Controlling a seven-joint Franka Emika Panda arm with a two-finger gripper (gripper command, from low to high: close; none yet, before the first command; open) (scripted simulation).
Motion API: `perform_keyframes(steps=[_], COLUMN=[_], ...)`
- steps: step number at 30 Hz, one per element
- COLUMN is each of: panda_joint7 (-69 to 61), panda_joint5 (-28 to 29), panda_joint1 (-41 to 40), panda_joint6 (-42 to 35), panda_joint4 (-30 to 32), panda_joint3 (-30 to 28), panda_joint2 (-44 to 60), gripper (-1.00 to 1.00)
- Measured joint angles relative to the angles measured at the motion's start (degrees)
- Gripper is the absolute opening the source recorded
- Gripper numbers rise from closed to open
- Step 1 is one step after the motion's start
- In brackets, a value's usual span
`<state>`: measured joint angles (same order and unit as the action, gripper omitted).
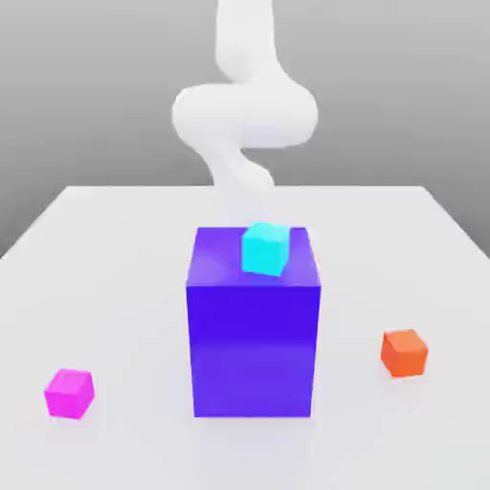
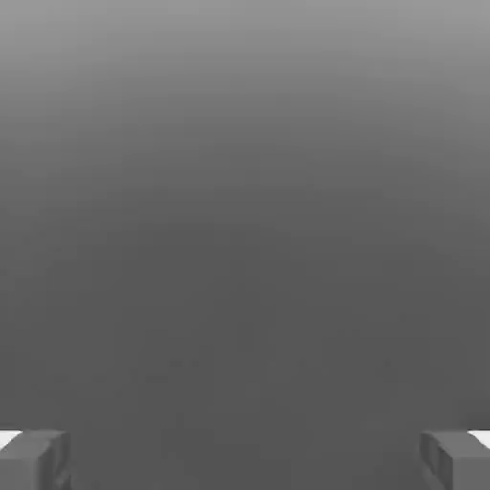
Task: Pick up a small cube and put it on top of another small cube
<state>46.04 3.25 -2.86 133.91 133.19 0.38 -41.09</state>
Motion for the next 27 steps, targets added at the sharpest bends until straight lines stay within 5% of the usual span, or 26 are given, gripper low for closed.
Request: perform_keyframes(steps=[9, 16, 22, 27], panda_joint7=[-0.61, -4.71, -13.51, -26.13], panda_joint5=[10.04, 12.64, 7.41, -4.21], panda_joint1=[-8.72, -13.18, -17.49, -22.51], panda_joint6=[7.41, 13.52, 19.70, 24.63], panda_joint4=[5.01, 8.96, 12.69, 15.77], panda_joint3=[-2.30, -7.41, -11.08, -9.04], panda_joint2=[17.44, 30.45, 41.19, 49.56], gripper=[0.00, 0.00, 0.00, 0.00])
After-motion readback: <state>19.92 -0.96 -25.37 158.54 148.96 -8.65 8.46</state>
